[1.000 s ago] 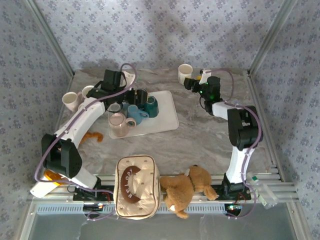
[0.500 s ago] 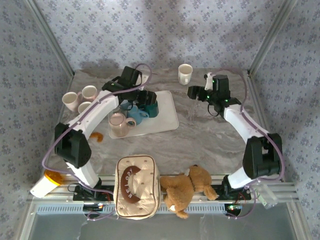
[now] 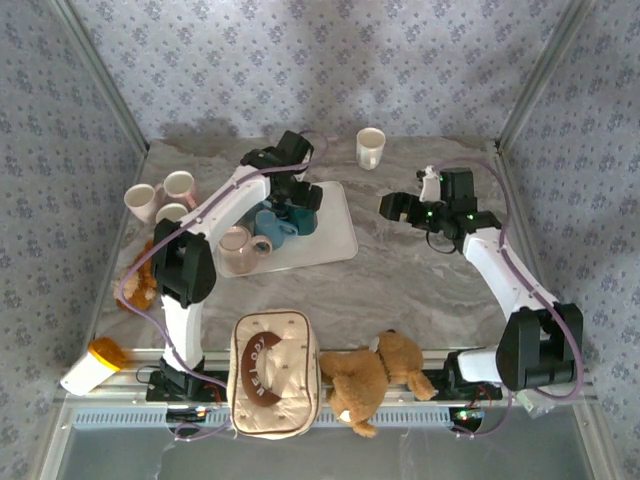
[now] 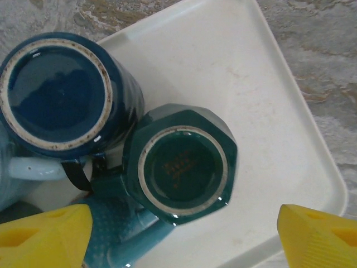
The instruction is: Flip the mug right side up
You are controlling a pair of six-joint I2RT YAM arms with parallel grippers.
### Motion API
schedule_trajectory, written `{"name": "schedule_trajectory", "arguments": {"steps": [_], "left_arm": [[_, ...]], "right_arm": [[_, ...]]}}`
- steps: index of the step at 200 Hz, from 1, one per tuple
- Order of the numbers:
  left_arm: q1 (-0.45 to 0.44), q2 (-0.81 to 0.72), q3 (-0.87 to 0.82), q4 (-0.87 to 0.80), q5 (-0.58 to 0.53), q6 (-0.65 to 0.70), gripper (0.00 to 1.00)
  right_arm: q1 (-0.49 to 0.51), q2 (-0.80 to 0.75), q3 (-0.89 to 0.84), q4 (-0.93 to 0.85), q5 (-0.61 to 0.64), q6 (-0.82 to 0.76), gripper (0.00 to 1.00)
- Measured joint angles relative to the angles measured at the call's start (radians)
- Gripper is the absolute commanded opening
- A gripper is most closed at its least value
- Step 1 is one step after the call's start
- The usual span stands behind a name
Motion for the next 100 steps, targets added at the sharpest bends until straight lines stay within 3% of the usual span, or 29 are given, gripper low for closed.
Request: {"name": "schedule_trajectory", "arguments": {"steps": [38,50,100], "left_arm": [[-0.012,0.06,0.053,-0.038,-0.032,-0.009,0.9],[-0.012,0.084,0.084,-0.042,-0.036,-0.012,0.95],[-0.024,0.135,0.153,-0.068,-0.053,-0.021,0.94]], "right_arm": [[-0.034,-0.024,-0.052,0.006,-0.041,0.017,0.87],[-0.043,-0.024,-0.063,0.01,-0.052,0.02,0.87],[-0.079,-0.024,-0.093,0.036,-0.088,0.027,0.87]]}}
